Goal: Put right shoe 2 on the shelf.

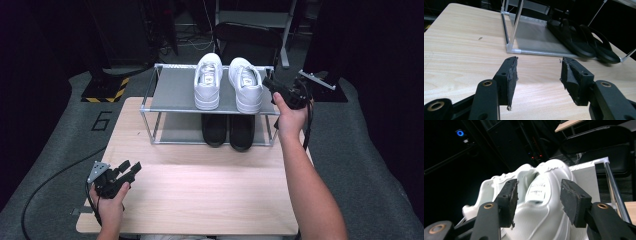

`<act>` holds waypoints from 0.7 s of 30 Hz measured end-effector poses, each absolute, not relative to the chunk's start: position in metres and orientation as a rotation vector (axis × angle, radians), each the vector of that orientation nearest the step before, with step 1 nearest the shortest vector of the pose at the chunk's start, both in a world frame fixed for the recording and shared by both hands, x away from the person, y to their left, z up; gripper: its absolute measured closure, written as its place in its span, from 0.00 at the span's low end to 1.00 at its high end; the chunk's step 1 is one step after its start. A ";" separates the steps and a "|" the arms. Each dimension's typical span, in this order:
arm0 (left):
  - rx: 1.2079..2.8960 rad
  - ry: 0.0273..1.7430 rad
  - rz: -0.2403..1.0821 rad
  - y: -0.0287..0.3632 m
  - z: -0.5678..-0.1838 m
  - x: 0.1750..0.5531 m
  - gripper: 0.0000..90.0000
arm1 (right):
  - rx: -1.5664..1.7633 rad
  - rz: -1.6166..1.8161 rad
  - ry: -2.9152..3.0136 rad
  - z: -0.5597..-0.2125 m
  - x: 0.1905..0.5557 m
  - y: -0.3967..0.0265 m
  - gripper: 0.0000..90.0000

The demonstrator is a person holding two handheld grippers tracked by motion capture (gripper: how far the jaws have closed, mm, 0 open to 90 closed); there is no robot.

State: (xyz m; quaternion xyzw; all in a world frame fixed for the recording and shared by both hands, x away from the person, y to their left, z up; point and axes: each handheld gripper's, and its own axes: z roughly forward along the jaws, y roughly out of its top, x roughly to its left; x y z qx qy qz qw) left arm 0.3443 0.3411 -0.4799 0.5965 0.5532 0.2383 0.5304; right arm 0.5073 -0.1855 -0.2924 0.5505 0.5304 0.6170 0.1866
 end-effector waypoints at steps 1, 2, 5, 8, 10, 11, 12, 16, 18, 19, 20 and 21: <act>1.426 1.320 0.570 0.341 -0.480 0.345 0.52 | 1.547 1.743 1.500 -0.294 0.504 -0.186 0.53; 1.424 1.318 0.570 0.340 -0.480 0.345 0.52 | 1.539 1.746 1.507 -0.295 0.500 -0.187 0.53; 1.432 1.324 0.569 0.340 -0.481 0.345 0.52 | 1.506 1.740 1.516 -0.302 0.487 -0.190 0.52; 1.431 1.326 0.571 0.340 -0.481 0.345 0.52 | 1.484 1.741 1.525 -0.310 0.471 -0.191 0.51; 1.428 1.328 0.572 0.340 -0.481 0.345 0.51 | 1.461 1.740 1.527 -0.317 0.460 -0.190 0.50; 1.429 1.328 0.573 0.340 -0.481 0.345 0.51 | 1.451 1.735 1.537 -0.321 0.456 -0.190 0.50; 1.430 1.327 0.573 0.340 -0.481 0.345 0.51 | 1.450 1.732 1.540 -0.323 0.453 -0.189 0.50; 1.427 1.326 0.573 0.339 -0.480 0.344 0.51 | 1.420 1.705 1.567 -0.334 0.438 -0.185 0.49; 1.429 1.326 0.573 0.340 -0.481 0.345 0.51 | 1.393 1.666 1.579 -0.339 0.429 -0.183 0.49; 1.429 1.327 0.571 0.340 -0.481 0.345 0.51 | 1.378 1.651 1.584 -0.341 0.426 -0.181 0.49; 1.430 1.327 0.572 0.340 -0.481 0.345 0.51 | 1.358 1.637 1.597 -0.344 0.420 -0.179 0.48; 1.428 1.327 0.574 0.340 -0.481 0.345 0.51 | 1.350 1.633 1.606 -0.347 0.415 -0.178 0.48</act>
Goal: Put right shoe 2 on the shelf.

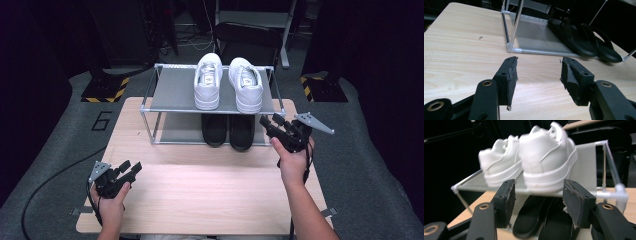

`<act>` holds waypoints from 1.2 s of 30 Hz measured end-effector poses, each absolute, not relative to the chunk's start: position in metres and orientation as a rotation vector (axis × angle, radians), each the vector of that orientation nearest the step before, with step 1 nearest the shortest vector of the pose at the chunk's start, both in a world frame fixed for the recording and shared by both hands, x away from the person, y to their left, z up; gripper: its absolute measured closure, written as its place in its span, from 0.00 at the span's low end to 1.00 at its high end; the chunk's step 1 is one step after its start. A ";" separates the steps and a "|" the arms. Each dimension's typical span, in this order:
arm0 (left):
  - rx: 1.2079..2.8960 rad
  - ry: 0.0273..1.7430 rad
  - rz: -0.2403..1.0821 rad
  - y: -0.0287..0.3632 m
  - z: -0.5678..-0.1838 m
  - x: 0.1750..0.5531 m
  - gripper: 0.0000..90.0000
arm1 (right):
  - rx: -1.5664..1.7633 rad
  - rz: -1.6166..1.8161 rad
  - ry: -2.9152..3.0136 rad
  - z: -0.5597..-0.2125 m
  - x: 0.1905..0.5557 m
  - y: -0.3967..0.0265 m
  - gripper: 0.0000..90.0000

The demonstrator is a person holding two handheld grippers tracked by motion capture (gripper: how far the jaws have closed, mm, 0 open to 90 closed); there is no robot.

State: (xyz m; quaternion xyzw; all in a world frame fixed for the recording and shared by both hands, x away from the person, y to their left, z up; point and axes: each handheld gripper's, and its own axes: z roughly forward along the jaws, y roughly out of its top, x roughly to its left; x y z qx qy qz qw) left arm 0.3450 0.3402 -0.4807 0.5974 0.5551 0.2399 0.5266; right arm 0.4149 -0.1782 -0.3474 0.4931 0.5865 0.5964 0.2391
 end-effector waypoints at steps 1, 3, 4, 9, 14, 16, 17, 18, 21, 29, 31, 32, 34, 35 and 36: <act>1.429 1.327 0.574 0.340 -0.481 0.345 0.51 | 1.346 1.637 1.616 -0.352 0.409 -0.177 0.48; 1.430 1.325 0.572 0.341 -0.481 0.345 0.51 | 1.346 1.632 1.629 -0.359 0.402 -0.175 0.48; 1.432 1.327 0.574 0.341 -0.480 0.345 0.51 | 1.344 1.628 1.636 -0.363 0.398 -0.175 0.48; 1.429 1.325 0.582 0.341 -0.481 0.344 0.51 | 1.368 1.595 1.662 -0.389 0.383 -0.173 0.48; 1.423 1.319 0.586 0.340 -0.481 0.345 0.51 | 1.399 1.566 1.677 -0.411 0.368 -0.176 0.48; 1.421 1.319 0.587 0.340 -0.482 0.345 0.51 | 1.416 1.568 1.673 -0.417 0.362 -0.178 0.48; 1.428 1.321 0.579 0.341 -0.482 0.344 0.51 | 1.418 1.560 1.676 -0.421 0.357 -0.179 0.48; 1.431 1.319 0.584 0.341 -0.482 0.344 0.51 | 1.417 1.547 1.672 -0.425 0.354 -0.181 0.48; 1.421 1.316 0.591 0.340 -0.482 0.344 0.51 | 1.427 1.530 1.672 -0.435 0.344 -0.184 0.48; 1.435 1.320 0.594 0.337 -0.484 0.345 0.51 | 1.437 1.434 1.663 -0.470 0.328 -0.194 0.49; 1.437 1.323 0.590 0.337 -0.484 0.346 0.51 | 1.444 1.425 1.682 -0.480 0.329 -0.195 0.49; 1.438 1.322 0.589 0.336 -0.484 0.346 0.51 | 1.470 1.417 1.686 -0.483 0.328 -0.195 0.48; 1.444 1.321 0.588 0.336 -0.486 0.346 0.51 | 1.493 1.399 1.688 -0.491 0.328 -0.196 0.49; 1.449 1.322 0.582 0.336 -0.486 0.346 0.51 | 1.506 1.387 1.693 -0.495 0.328 -0.197 0.49; 1.448 1.323 0.580 0.336 -0.487 0.347 0.51 | 1.519 1.387 1.697 -0.497 0.328 -0.197 0.49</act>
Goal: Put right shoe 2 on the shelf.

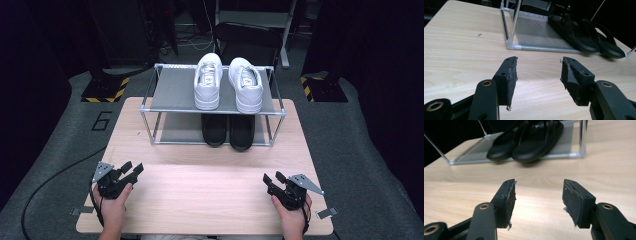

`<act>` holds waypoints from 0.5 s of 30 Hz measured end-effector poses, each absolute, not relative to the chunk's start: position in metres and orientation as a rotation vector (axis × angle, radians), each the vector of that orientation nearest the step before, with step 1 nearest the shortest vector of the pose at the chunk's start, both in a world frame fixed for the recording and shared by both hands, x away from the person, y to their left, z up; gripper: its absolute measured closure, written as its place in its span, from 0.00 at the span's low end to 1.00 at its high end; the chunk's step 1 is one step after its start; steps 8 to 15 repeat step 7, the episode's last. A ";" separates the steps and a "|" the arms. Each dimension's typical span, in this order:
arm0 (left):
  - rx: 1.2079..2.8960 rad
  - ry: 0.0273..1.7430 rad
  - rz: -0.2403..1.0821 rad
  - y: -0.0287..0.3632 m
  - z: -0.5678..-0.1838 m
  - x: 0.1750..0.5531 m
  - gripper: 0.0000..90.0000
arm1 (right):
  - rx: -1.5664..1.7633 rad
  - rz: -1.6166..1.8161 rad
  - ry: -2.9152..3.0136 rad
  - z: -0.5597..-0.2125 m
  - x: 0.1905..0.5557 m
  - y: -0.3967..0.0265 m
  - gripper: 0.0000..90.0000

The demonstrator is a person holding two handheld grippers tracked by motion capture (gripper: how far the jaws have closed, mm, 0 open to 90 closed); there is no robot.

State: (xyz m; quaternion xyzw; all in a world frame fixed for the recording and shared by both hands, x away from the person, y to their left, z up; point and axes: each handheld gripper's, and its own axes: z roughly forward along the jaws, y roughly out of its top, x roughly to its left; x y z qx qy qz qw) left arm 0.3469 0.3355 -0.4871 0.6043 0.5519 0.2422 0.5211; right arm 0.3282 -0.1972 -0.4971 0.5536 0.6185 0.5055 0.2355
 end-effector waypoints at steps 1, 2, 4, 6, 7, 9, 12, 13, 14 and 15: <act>1.450 1.326 0.574 0.335 -0.488 0.347 0.51 | 1.527 1.380 1.701 -0.501 0.328 -0.199 0.49; 1.456 1.325 0.573 0.336 -0.489 0.348 0.51 | 1.536 1.369 1.699 -0.502 0.328 -0.200 0.49; 1.455 1.328 0.562 0.336 -0.490 0.348 0.51 | 1.550 1.360 1.695 -0.505 0.329 -0.203 0.49; 1.487 1.328 0.553 0.337 -0.490 0.348 0.50 | 1.575 1.365 1.678 -0.506 0.329 -0.206 0.49; 1.483 1.329 0.551 0.337 -0.491 0.348 0.50 | 1.583 1.376 1.673 -0.506 0.329 -0.207 0.49; 1.483 1.329 0.551 0.337 -0.491 0.348 0.50 | 1.583 1.376 1.673 -0.506 0.329 -0.207 0.49; 1.483 1.329 0.551 0.337 -0.491 0.348 0.50 | 1.583 1.376 1.673 -0.506 0.329 -0.207 0.49; 1.483 1.329 0.551 0.337 -0.491 0.348 0.50 | 1.583 1.376 1.673 -0.506 0.329 -0.207 0.49; 1.483 1.329 0.551 0.337 -0.491 0.348 0.50 | 1.583 1.376 1.673 -0.506 0.329 -0.207 0.49; 1.483 1.329 0.551 0.337 -0.491 0.348 0.50 | 1.583 1.376 1.673 -0.506 0.329 -0.207 0.49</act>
